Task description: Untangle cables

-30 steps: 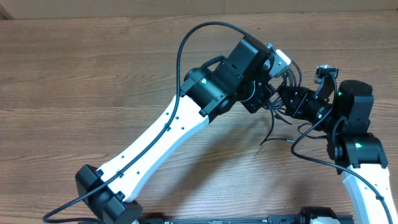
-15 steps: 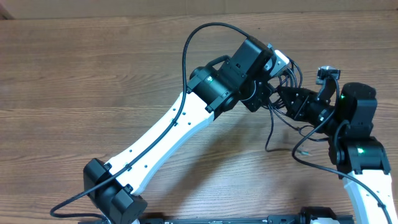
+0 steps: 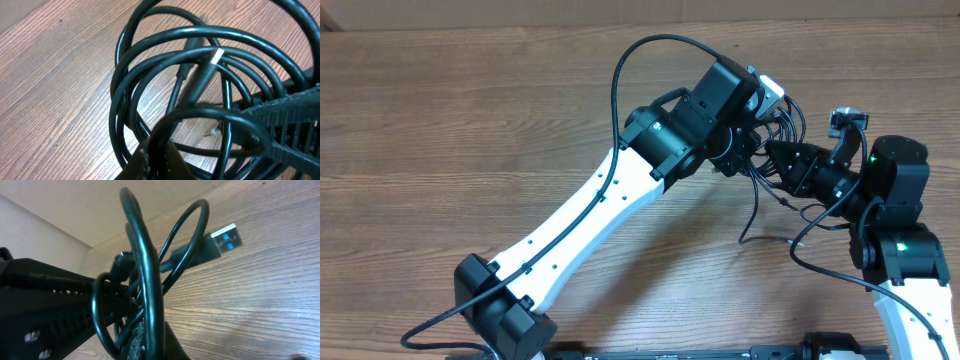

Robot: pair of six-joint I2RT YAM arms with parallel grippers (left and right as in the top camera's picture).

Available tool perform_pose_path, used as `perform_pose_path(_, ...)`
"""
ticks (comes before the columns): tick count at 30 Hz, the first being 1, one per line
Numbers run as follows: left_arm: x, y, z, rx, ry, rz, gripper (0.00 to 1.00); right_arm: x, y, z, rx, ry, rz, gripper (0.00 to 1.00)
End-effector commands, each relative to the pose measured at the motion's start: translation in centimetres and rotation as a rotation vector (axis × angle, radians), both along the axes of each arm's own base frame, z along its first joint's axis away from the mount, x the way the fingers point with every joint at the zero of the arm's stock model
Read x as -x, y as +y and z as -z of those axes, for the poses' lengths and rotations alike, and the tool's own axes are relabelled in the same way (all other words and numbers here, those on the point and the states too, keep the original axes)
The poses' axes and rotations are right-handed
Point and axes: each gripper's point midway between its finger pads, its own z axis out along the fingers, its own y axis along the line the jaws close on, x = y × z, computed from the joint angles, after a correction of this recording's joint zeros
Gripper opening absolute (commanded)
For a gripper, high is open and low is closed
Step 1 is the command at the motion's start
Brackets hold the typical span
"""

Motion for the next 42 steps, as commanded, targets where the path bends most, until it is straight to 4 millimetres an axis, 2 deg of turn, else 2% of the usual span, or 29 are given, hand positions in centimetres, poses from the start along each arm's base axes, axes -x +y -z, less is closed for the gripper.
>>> perform_pose_path(1,-0.3,-0.2,-0.1,0.008,0.0,-0.003,0.04,0.2,0.5,-1.4,-0.016,-0.054,-0.038,0.04)
perform_pose_path(13,0.0,-0.4,-0.2,0.018,0.009,0.012,0.04,0.3,0.7,-1.5,-0.02,-0.057,-0.046,0.04)
perform_pose_path(15,0.1,-0.3,-0.5,0.019,0.005,0.011,0.04,0.2,0.5,-1.4,-0.015,-0.055,-0.036,0.04)
perform_pose_path(18,0.9,0.6,-1.8,0.019,-0.011,0.021,0.04,-0.5,-0.8,-0.8,0.022,-0.04,0.046,0.04)
perform_pose_path(24,5.5,1.4,-4.4,0.034,-0.008,0.241,0.04,-1.5,-2.0,1.1,0.063,0.017,0.115,0.04)
perform_pose_path(29,8.2,1.9,-6.8,0.07,-0.056,0.379,0.04,-2.2,-2.1,3.0,0.065,0.079,0.113,0.03)
perform_pose_path(34,10.3,3.0,-8.1,0.069,-0.094,0.482,0.04,-2.6,-2.1,4.3,0.065,0.12,0.111,0.04)
perform_pose_path(37,10.4,3.5,-8.2,0.057,-0.103,0.478,0.04,-2.6,-2.1,4.8,0.066,0.141,0.109,0.04)
perform_pose_path(42,8.1,5.1,-7.4,-0.034,-0.119,0.317,0.04,-2.4,-1.5,4.6,0.045,0.14,0.079,0.04)
